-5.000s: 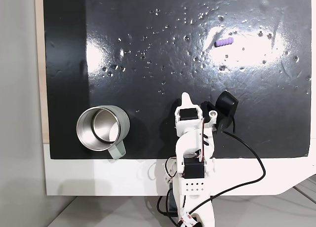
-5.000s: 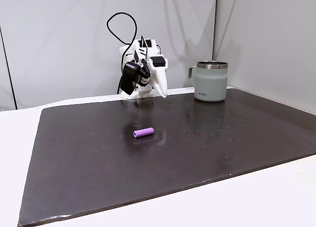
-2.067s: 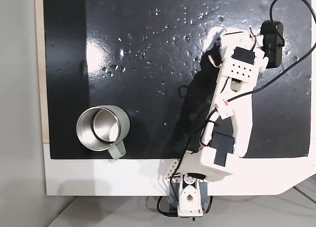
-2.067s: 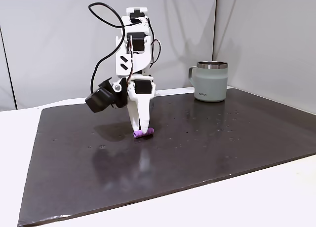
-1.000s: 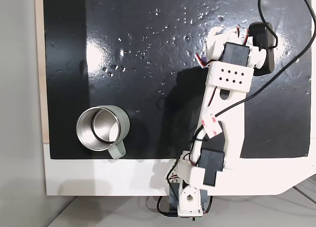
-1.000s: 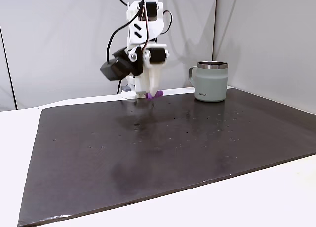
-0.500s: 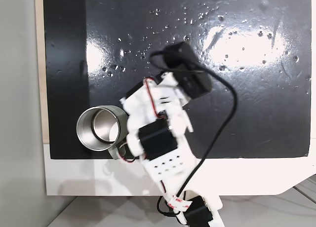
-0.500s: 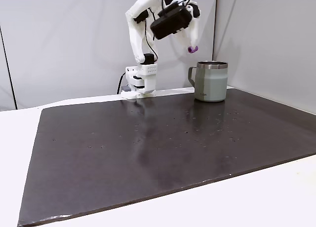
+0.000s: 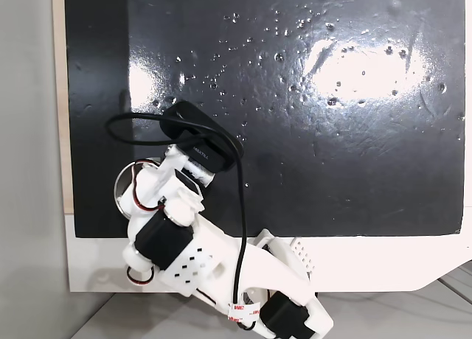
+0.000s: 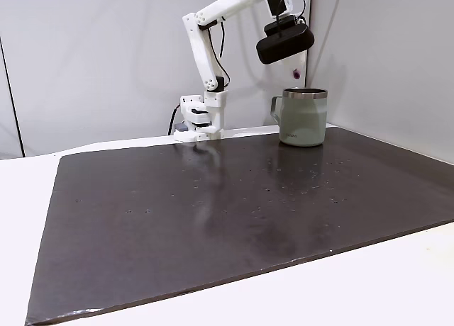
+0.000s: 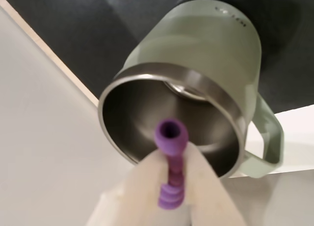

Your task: Grasp a pengrip and put it in the cup.

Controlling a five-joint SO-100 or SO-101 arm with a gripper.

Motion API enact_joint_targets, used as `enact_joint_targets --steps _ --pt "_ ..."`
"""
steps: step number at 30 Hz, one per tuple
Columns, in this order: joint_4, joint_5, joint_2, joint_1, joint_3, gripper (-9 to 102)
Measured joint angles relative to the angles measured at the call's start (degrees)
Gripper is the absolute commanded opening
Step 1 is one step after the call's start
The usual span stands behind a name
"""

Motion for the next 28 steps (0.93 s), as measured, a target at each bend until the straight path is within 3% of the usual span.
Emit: enact_joint_targets --steps 8,13,17,28 --pt "-1.4 -0.7 -1.7 -2.3 0.0 2" --pt "-1.4 -1.8 -1.7 -3.4 0.0 24" --pt "-1.3 -2.7 -1.7 -3.3 0.0 31" --pt "-1.2 -4.3 -1.7 -3.3 0.0 33"
